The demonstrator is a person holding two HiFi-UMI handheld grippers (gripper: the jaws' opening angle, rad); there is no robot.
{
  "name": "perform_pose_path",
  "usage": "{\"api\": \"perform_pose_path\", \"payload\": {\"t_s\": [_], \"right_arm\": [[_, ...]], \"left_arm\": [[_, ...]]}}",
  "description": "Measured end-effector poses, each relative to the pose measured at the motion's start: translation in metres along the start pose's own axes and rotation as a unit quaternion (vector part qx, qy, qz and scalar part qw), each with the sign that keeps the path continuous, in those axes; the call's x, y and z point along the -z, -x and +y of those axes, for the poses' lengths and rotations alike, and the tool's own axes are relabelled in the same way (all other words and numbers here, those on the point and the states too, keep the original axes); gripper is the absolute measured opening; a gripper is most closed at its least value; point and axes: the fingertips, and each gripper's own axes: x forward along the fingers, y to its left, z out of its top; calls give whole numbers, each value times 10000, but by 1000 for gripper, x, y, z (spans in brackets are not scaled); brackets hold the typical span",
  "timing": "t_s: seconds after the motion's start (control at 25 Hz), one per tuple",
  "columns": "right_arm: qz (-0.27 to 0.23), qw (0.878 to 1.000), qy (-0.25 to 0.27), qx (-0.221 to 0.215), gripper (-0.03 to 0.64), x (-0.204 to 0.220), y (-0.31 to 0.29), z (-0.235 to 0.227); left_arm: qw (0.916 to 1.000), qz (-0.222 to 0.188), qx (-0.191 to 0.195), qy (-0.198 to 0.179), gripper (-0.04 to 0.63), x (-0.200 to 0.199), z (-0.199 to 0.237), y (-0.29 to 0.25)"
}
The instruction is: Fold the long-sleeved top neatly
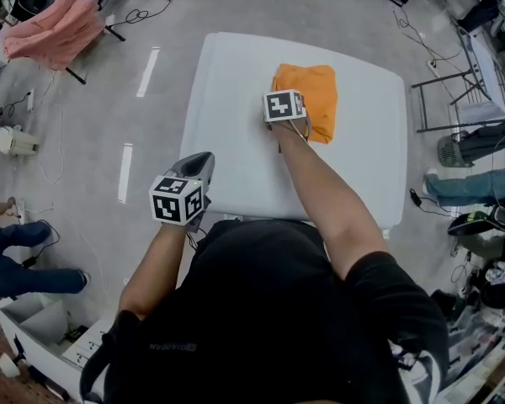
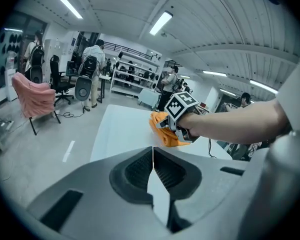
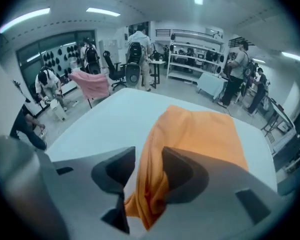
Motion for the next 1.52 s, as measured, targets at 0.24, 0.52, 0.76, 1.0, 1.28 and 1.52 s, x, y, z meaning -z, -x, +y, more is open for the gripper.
{"api": "perform_pose_path", "payload": {"t_s": [0.24, 0.52, 0.76, 1.0, 1.28, 1.52], "right_arm": [[-505, 9982, 330, -34, 225, -22, 27, 18], [-1373, 9895, 32, -461, 108, -9, 95, -28], [-1008, 9931, 25, -596, 133, 55, 84, -27], [-690, 9974, 48, -206, 100, 68, 58, -23], [-834, 9875, 1242, 494, 25, 47, 71, 9], [-121, 9760, 2079, 640, 47, 87, 24, 19]], "left_arm": [[9998, 145, 130, -18, 9, 4, 14, 1], [9990, 64, 400, -204, 9, -16, 8, -13], [9979, 184, 553, -279, 9, -12, 5, -18], [9961, 316, 715, -414, 9, 1, -9, -13], [9969, 336, 612, -358, 9, 11, 4, -3], [9963, 378, 667, -380, 9, 20, -7, 3]]}}
